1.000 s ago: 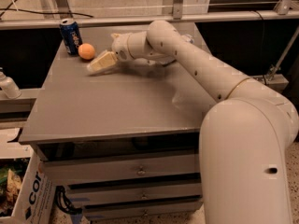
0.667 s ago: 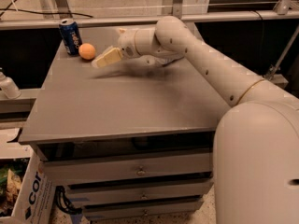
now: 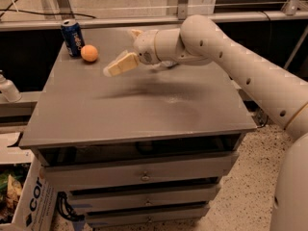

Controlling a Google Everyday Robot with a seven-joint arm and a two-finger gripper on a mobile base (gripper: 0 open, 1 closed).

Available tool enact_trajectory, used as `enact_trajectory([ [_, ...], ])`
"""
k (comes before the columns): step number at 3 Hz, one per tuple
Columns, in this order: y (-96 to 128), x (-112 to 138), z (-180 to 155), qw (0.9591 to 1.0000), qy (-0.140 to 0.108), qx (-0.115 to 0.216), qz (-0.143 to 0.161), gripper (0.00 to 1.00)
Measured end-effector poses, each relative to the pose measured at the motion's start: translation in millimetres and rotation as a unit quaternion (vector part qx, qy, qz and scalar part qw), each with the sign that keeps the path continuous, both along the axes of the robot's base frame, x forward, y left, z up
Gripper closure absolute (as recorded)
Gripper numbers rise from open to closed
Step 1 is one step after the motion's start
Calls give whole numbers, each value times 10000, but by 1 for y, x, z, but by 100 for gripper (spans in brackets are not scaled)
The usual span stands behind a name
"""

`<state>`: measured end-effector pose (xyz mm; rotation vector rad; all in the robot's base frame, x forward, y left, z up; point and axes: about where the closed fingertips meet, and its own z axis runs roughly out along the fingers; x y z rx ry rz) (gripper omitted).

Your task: Move orange near pepsi can

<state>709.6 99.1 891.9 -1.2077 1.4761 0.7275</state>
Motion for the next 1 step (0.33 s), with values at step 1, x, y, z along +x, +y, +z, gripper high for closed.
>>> enact_trajectory([
  [1, 0, 0, 0, 10000, 0, 0, 1, 0],
])
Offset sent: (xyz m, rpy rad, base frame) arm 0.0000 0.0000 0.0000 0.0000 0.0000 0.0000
